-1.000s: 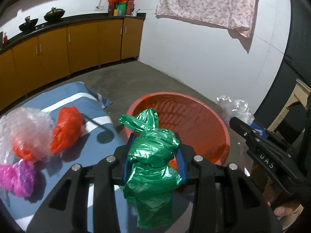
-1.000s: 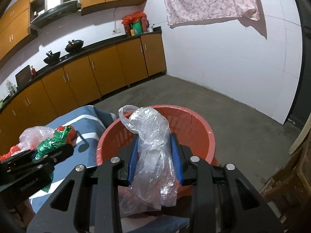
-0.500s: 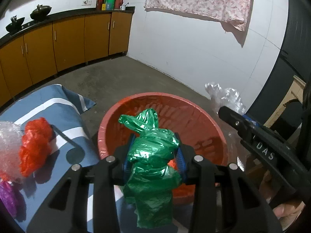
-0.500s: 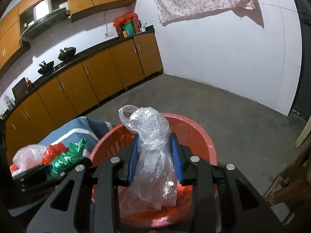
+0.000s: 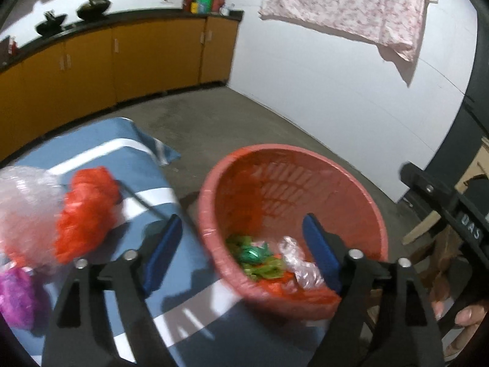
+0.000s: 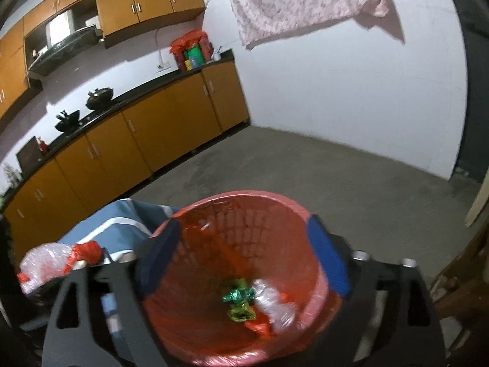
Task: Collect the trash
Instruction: 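Move both tools back over the table toward the orange and bubble-wrap bags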
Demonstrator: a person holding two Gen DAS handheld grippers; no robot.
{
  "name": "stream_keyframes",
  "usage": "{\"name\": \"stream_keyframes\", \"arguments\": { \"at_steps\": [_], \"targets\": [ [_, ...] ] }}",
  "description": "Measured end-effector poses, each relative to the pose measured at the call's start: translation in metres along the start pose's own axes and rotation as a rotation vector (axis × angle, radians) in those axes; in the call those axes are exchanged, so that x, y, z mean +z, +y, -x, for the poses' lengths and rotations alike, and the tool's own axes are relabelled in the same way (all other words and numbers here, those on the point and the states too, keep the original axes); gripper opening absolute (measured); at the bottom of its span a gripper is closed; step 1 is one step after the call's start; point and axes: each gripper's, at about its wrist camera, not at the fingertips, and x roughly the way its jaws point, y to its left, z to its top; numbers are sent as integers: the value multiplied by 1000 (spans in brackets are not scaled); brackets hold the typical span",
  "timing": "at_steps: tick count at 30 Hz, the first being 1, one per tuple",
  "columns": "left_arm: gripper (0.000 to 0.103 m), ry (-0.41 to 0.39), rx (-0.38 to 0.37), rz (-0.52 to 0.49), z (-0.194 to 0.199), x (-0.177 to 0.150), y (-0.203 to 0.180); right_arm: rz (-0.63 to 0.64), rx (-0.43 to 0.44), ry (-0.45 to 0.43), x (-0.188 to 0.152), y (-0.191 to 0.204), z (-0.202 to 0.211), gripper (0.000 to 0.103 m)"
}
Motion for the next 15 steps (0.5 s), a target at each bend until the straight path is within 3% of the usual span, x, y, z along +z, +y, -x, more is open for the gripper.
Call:
{"name": "stream_keyframes", "arguments": {
  "at_steps": [7,15],
  "targets": [
    [91,-56,127,-8,52,-31,27,87,9,36,-18,20,14,93],
    [94,-98,299,4,112,-76,77,188,84,57,-32,70,28,93]
  ]
}}
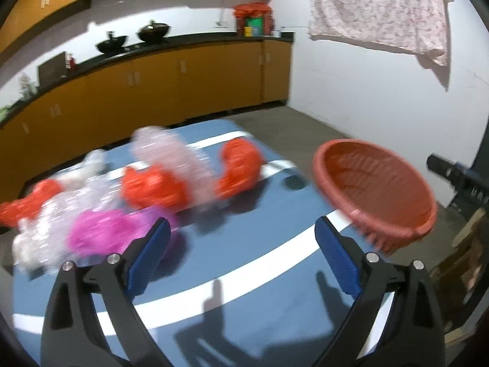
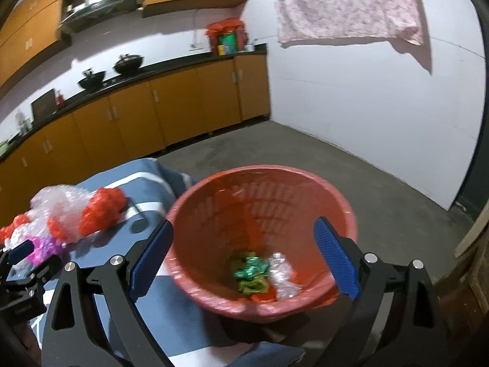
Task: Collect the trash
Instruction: 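Move both tools back over the table toward the orange and bubble-wrap bags, then grasp the orange bag with the right tool while the left tool grasps the bubble wrap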
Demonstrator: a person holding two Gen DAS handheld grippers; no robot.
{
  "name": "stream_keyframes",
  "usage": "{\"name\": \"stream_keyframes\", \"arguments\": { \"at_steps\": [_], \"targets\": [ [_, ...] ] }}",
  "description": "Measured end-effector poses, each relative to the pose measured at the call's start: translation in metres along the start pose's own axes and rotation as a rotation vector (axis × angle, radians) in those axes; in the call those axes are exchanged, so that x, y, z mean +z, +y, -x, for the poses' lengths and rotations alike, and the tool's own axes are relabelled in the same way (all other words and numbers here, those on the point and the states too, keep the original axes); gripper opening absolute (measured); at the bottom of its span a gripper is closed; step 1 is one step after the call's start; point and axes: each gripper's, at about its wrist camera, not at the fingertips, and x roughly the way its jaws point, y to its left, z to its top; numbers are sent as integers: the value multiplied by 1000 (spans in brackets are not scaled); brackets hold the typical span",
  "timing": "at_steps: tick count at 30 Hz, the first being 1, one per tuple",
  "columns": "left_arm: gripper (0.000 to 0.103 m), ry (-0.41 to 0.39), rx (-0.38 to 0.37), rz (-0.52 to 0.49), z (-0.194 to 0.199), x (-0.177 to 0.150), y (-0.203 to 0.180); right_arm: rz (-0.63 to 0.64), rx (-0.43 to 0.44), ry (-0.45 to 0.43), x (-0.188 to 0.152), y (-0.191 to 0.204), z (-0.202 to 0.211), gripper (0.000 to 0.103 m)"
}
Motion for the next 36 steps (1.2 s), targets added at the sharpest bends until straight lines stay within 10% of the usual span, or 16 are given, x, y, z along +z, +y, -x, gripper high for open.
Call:
{"name": "stream_keyframes", "arguments": {
  "at_steps": [16,36],
  "targets": [
    [95,16,313,210,52,-68,161,100,153,97,-9,115,-31,78],
    [95,-77,362,299,54,-53,214,120,120,210,13,193,-148,72]
  ]
}}
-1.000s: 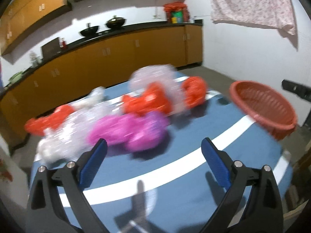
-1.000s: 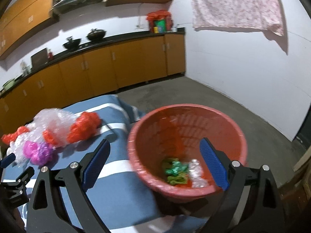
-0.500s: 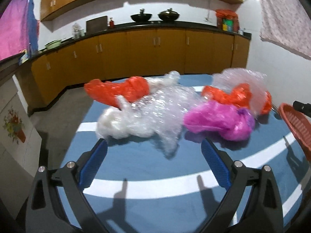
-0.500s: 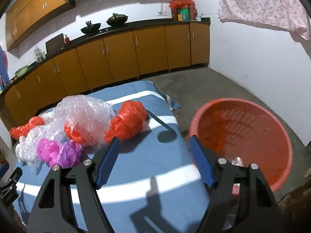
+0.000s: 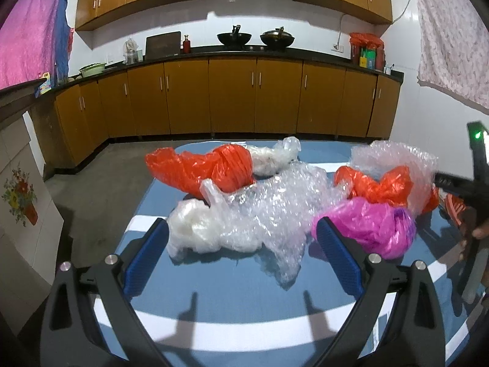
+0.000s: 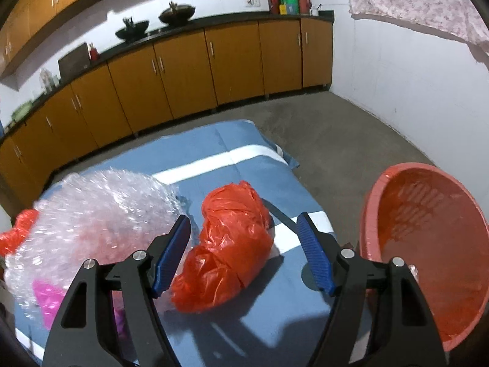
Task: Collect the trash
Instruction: 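Grasp the orange bag with the right tool while the left tool grasps the bubble wrap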
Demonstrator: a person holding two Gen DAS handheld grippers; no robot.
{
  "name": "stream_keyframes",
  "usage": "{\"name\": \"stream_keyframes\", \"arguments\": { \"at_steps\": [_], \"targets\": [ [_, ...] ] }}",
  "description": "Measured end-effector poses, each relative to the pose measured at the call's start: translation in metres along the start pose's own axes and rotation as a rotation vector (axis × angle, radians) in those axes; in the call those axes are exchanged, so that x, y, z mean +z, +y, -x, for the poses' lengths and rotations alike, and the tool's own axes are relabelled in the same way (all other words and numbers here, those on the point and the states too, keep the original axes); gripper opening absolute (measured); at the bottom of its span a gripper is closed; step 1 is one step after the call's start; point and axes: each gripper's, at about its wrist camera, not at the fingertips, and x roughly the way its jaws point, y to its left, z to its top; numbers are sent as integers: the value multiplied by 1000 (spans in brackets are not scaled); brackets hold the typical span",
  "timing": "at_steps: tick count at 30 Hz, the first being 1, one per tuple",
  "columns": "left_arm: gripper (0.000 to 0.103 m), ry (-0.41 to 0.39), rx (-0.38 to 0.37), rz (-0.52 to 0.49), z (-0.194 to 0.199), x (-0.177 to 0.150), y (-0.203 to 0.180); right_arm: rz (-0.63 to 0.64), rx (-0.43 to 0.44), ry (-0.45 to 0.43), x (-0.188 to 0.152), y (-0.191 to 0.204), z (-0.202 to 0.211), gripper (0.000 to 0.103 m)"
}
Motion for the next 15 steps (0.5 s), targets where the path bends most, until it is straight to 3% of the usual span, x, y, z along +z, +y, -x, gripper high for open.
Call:
{"name": "stream_keyframes", "arguments": {
  "at_steps": [4,6,15],
  "targets": [
    [95,-4,-14,5,-6,6,-4,22,18,52,-9,1,-8,64],
    [95,-2,-21,3,-9,8,-8,18,52,89,-11,0,-12,48],
    [95,23,-67,1,-22,17,-25,27,82,56,-27,-13,20,42]
  ]
}}
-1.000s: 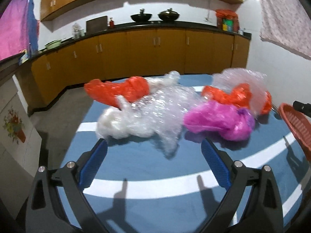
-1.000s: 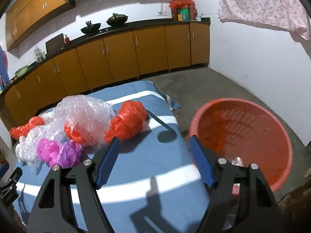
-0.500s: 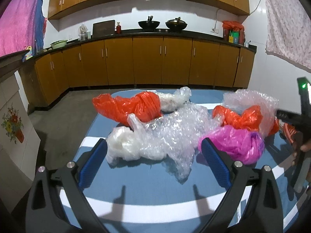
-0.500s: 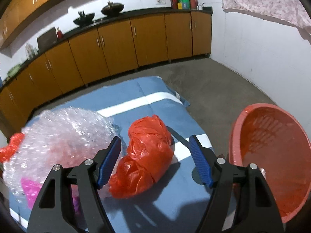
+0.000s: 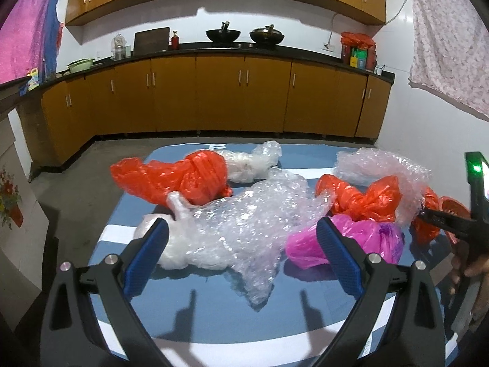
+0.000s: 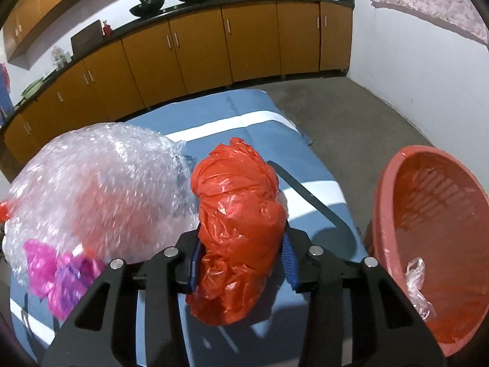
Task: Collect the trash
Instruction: 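Grasp the orange bag with the right tool while the left tool grasps the bubble wrap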
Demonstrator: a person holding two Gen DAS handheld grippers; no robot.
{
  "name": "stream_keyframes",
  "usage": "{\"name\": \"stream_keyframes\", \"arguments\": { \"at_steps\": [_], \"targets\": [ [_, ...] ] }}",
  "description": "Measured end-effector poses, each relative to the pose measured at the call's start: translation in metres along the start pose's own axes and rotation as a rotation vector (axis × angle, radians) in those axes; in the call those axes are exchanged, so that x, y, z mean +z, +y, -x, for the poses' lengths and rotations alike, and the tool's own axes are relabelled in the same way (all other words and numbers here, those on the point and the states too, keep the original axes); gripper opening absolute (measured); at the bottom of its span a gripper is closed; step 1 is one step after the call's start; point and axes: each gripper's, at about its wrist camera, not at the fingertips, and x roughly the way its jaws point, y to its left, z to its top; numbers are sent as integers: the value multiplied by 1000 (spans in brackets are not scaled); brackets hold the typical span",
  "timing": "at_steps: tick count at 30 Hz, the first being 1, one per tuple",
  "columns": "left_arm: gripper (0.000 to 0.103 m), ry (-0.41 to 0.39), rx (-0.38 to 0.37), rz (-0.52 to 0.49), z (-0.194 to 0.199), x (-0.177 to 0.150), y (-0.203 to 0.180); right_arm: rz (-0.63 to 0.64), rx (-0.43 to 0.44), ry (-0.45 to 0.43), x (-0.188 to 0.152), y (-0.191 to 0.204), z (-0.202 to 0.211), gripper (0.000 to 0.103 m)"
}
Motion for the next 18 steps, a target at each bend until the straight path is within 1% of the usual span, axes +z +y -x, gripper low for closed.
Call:
{"name": "stream_keyframes", "arguments": {
  "at_steps": [6,7,8,9,10,11,12,13,16,18],
  "targets": [
    [94,54,-24,-43,-27,22,-8,-53,9,-17,-12,-23,25,42],
    [88,64,-27,-47,-32,25,-8,-58,10,-19,-11,-26,26,42],
    [85,83,-31,-51,-40,30,-9,-61,12,-22,-12,-28,29,42],
    [84,97,-39,-52,-47,34,-9,-62,13,-26,-13,-30,32,42],
    [81,124,-48,-50,-57,37,-8,-61,13,-27,-13,-31,32,42],
    [75,143,-50,-47,-64,38,-8,-56,12,-30,-12,-31,34,42],
    [72,177,-63,-42,-74,39,-7,-50,10,-33,-12,-31,35,42],
    [67,198,-76,-40,-79,39,-7,-41,7,-37,-13,-31,36,42],
    [61,233,-93,-67,-88,33,-11,-26,7,-42,-14,-30,37,42],
    [53,247,-107,-76,-91,30,-12,-27,9,-41,-15,-31,38,42]
  ]
}}
